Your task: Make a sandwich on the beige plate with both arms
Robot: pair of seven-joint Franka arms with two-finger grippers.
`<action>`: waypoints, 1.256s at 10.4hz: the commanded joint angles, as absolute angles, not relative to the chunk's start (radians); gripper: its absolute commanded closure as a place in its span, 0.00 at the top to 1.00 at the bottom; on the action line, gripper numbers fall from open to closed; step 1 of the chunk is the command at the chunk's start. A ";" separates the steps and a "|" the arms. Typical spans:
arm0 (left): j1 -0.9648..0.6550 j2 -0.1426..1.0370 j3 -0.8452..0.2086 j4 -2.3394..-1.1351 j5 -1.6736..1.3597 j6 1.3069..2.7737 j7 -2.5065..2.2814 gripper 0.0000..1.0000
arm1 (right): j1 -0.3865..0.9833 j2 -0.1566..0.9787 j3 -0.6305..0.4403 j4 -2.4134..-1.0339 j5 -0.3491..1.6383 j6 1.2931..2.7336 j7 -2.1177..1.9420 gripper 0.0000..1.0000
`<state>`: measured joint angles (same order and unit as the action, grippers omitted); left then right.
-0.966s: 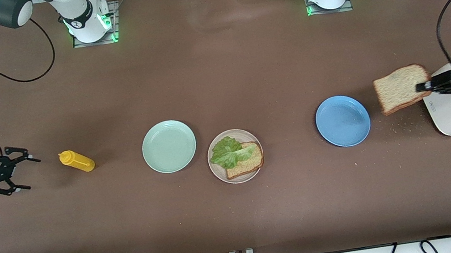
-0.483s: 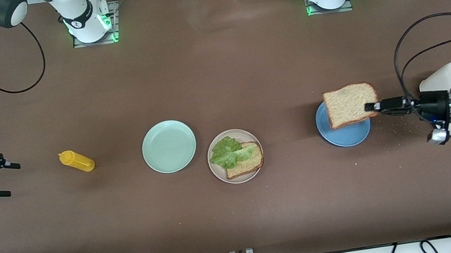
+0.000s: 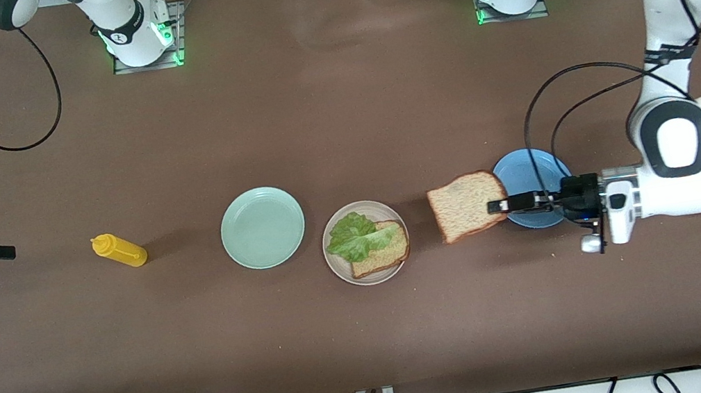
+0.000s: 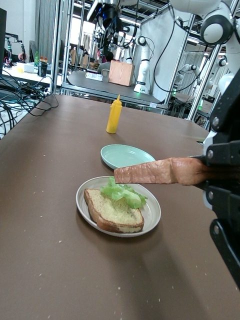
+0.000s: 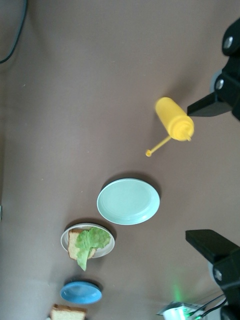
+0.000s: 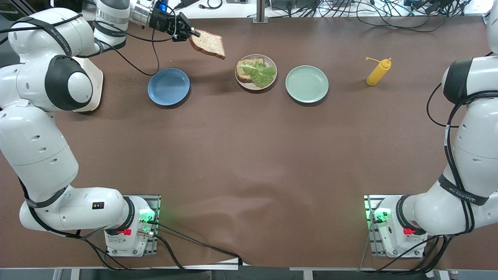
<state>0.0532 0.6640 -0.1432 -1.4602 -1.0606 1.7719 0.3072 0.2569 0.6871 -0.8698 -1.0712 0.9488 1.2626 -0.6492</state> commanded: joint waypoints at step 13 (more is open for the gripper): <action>-0.293 0.753 -0.201 -1.536 -1.342 2.433 0.245 0.00 | 0.140 0.097 -0.146 -1.422 -0.039 1.353 -0.061 0.99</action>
